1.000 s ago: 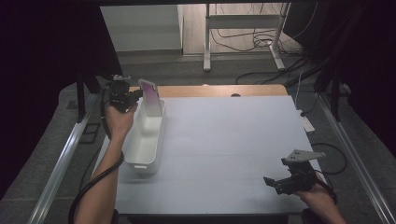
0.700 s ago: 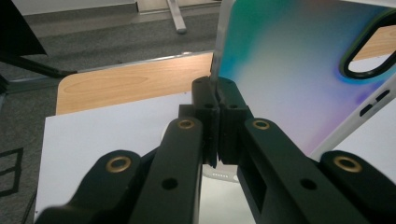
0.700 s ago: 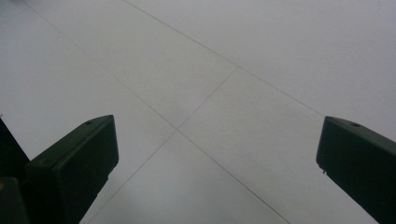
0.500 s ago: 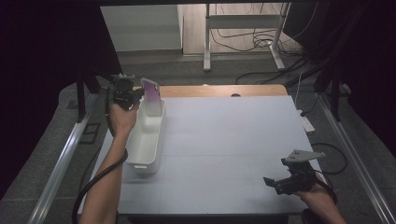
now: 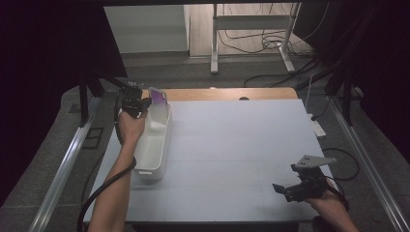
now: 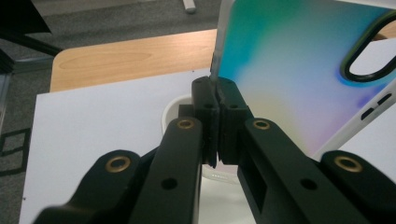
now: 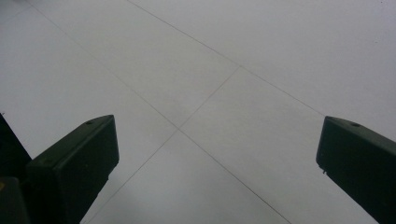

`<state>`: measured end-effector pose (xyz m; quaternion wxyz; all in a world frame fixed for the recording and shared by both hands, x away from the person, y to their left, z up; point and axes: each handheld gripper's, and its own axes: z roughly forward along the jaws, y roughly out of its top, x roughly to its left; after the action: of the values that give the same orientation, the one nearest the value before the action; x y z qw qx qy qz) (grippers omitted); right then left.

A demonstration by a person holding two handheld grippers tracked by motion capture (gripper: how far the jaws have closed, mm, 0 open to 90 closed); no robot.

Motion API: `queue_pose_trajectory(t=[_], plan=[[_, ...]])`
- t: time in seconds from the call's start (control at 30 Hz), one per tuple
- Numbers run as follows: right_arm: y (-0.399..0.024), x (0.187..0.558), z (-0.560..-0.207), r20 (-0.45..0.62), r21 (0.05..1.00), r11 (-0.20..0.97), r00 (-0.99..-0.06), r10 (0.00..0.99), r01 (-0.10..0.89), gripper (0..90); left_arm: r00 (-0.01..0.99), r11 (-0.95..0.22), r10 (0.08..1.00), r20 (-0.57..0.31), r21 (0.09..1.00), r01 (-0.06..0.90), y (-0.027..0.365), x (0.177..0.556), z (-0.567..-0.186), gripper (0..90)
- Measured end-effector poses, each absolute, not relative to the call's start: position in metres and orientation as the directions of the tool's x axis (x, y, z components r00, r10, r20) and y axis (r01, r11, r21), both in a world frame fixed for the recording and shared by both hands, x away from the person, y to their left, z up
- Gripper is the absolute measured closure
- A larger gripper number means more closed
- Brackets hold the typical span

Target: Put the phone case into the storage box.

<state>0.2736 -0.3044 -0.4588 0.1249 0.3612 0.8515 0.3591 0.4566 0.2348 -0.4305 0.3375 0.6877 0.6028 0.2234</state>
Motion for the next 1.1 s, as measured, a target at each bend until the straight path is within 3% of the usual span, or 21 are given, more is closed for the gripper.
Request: queue_pose_trajectory(t=[0.73, 1.1], plan=[[-0.304, 0.274, -0.459, 0.047, 0.700, 0.486, -0.713, 0.700, 0.523, 0.0, 0.150, -0.060, 0.986, -0.073, 0.686, 0.725, 0.231, 0.465, -0.452, 86.7], [-0.304, 0.274, -0.459, 0.046, 0.698, 0.489, -0.714, 0.698, 0.523, 0.0, 0.137, -0.041, 0.986, -0.091, 0.670, 0.741, 0.236, 0.467, -0.452, 80.7]])
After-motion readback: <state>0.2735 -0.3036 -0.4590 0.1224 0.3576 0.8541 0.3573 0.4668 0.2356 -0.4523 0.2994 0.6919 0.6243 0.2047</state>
